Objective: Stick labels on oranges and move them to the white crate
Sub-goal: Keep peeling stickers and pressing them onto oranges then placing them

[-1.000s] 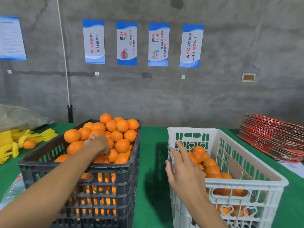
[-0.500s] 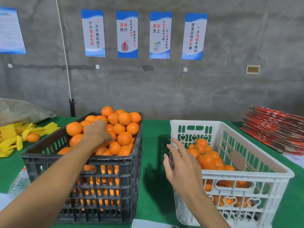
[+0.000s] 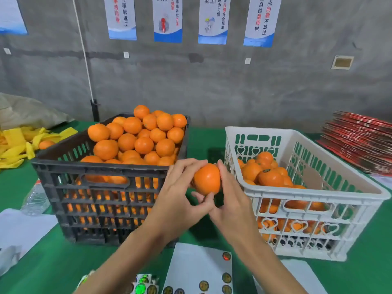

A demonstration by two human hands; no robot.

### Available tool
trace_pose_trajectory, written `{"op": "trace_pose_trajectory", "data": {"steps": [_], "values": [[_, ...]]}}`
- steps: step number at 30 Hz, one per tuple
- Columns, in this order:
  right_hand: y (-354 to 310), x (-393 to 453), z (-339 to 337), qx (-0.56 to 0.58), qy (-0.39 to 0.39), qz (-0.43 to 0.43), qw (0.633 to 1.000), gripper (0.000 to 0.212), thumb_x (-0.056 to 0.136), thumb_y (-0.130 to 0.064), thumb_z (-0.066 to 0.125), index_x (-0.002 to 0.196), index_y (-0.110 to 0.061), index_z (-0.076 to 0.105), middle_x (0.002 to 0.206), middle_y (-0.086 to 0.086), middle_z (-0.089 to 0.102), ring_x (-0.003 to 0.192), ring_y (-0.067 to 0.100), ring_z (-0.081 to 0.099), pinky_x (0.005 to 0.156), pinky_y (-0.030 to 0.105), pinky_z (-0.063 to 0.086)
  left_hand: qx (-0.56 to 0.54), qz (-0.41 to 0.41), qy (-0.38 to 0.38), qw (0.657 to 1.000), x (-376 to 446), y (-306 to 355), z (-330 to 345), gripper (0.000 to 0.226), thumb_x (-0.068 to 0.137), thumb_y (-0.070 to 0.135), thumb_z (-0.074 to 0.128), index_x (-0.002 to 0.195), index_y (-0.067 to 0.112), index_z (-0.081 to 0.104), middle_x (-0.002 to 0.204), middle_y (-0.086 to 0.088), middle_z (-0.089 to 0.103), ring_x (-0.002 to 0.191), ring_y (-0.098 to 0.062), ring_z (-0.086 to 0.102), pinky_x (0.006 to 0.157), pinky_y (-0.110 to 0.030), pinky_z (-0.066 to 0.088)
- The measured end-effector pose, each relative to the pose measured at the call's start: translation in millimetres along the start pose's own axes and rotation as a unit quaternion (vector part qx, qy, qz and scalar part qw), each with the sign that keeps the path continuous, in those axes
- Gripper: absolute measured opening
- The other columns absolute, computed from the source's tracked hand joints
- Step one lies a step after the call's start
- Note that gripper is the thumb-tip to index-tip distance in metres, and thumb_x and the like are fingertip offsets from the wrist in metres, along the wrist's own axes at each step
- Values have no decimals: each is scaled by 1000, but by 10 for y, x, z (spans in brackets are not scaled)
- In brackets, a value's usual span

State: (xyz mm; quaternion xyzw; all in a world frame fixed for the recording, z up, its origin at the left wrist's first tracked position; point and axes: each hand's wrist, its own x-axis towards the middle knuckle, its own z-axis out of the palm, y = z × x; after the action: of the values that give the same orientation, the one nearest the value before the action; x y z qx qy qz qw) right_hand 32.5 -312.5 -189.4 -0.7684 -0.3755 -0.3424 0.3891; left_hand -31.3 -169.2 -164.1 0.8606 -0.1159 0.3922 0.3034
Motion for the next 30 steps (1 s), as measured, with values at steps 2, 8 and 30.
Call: {"op": "trace_pose_trajectory", "data": {"steps": [2,8,30], "values": [[92,-275,76,4,-47,38,998,84,89,-52,68,154,-9,36,144,10,55,125,18,55,93,25,50,-56,-41,-64,996,-248,-163,163,68,86,31,79,146,28,47,143,14,43,131,-11,49,103,-27,49],[429,-983,204,-22,-210,107,972,83,94,-51,64,159,-22,21,153,3,46,130,20,54,97,29,50,-142,-185,-172,957,-903,-507,706,66,89,52,69,146,52,35,143,32,38,121,3,55,97,-25,54],[559,-1522,131,88,-340,92,932,30,91,-62,65,108,-40,75,104,-23,56,101,3,53,91,33,43,-286,-341,-106,889,-1323,-812,1063,65,88,55,71,142,43,36,129,23,51,117,-2,60,97,-20,50]]}}
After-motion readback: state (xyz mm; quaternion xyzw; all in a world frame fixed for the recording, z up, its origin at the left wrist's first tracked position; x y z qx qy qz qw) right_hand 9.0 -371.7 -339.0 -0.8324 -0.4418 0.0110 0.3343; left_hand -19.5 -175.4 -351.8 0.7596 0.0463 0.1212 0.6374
